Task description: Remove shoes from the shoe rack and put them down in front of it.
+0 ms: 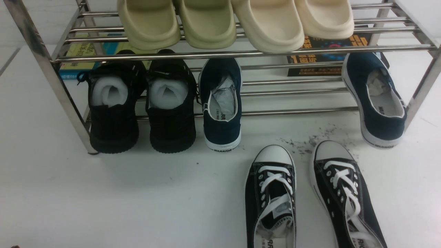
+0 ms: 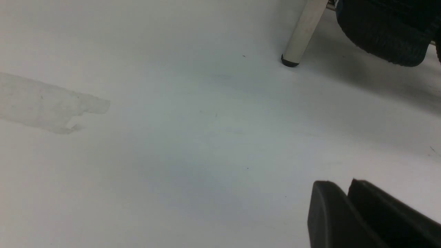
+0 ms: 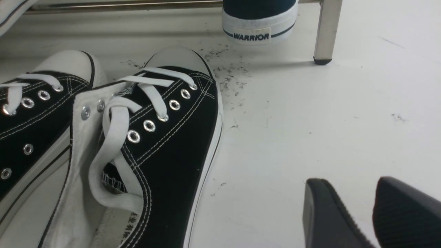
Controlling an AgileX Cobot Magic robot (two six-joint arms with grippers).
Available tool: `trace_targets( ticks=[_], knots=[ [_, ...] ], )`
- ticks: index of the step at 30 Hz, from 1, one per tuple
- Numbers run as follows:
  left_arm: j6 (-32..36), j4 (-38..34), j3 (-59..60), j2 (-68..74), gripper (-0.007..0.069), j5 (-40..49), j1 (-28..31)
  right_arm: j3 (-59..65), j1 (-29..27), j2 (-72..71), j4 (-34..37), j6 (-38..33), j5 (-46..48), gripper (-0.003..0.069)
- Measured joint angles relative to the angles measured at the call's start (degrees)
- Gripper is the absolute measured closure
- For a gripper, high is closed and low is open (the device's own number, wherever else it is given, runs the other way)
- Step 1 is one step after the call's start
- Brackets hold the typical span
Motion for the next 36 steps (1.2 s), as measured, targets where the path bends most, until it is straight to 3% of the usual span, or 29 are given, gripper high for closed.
trace_targets(
  ticks=[36],
  knots=[
    [0.0,0.0,0.0,0.0,0.049,0.0,0.0,0.0,0.0,0.0,0.0,0.0,0.0,0.0421]
  ],
)
